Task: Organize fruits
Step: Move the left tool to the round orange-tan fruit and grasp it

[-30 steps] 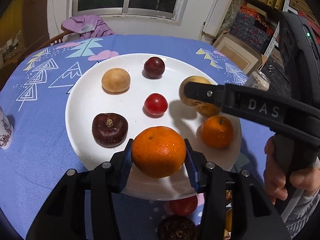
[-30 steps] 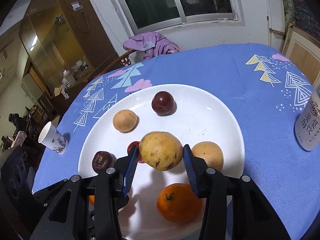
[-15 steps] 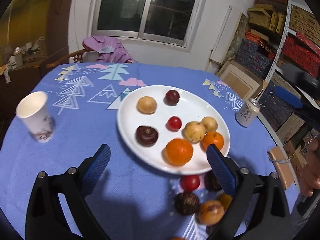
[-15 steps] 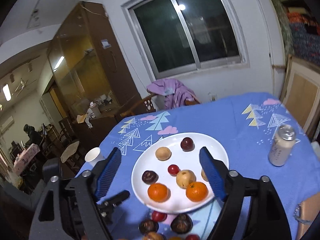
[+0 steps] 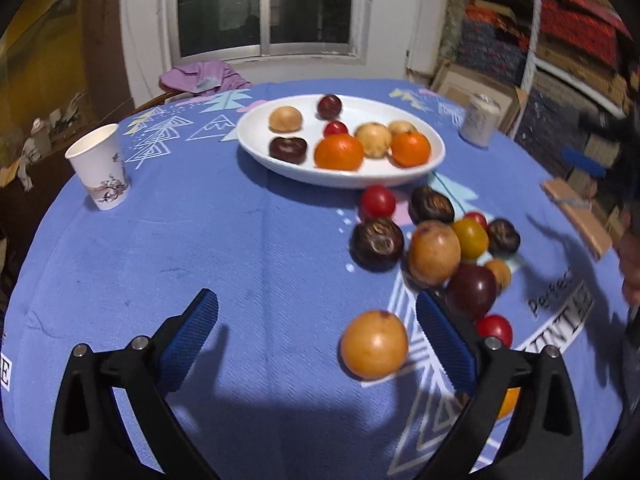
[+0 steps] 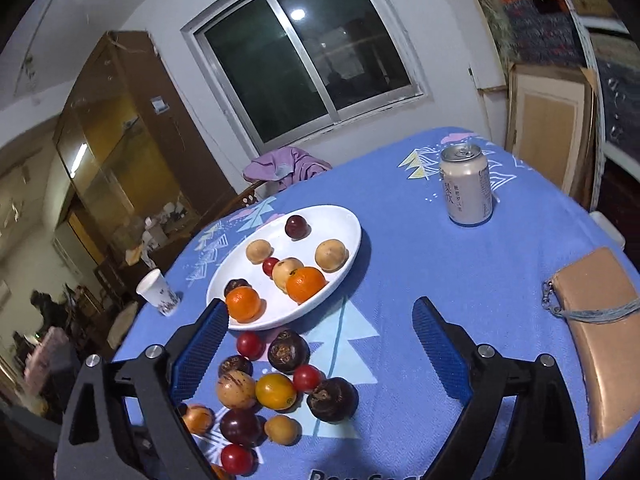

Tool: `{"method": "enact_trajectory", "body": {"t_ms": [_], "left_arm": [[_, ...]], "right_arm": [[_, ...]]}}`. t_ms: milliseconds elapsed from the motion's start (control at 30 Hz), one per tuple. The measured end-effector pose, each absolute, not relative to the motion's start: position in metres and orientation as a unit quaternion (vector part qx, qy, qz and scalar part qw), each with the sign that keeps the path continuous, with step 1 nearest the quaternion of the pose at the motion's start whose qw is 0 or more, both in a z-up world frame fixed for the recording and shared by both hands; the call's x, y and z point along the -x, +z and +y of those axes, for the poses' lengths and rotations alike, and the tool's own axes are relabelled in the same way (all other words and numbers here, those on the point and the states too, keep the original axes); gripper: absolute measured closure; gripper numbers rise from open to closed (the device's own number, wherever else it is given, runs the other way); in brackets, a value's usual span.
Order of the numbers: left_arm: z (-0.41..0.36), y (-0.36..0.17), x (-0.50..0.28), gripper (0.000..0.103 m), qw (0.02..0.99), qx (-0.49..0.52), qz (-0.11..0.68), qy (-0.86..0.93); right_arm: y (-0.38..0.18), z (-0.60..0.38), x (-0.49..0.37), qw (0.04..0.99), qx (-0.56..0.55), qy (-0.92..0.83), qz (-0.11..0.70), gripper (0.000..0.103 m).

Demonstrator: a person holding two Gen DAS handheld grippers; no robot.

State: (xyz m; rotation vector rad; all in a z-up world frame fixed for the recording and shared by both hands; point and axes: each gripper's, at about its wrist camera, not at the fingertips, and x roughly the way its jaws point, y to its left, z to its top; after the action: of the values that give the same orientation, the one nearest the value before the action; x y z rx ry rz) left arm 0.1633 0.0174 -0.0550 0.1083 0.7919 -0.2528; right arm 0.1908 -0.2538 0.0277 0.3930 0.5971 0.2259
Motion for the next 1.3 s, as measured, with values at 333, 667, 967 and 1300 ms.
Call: {"method": "enact_trajectory", "body": {"t_ms": [333,667,967,1300], "left_arm": [[0.015,-0.068,-0.166,0.004,0.902,-0.074,0.412,-0.104],[0.046,-0.064,-0.165,0.004,0.912,-0.063,0.405,-0.037],[0.032,-0.067,-0.164,0.004,0.902,-0.067,0.413,-0.102],[0.03,-0.06,-0.157,0.02,0.911,-0.055,0.391,-0.122]], "right_arm": [[0.027,-0.243,-0.192,0.933,-0.169,0.113,0.297,0.006],[0.027,-0.243,-0.191,0.933,-0.168,0.108,0.298,0.006],[0.026,-0.231,-0.19,0.935,-0.14,0.119,0.303,0.006],[0.018,-0.223,-0.193,0.925,-0.137,0.133,0.327,0.006]]}}
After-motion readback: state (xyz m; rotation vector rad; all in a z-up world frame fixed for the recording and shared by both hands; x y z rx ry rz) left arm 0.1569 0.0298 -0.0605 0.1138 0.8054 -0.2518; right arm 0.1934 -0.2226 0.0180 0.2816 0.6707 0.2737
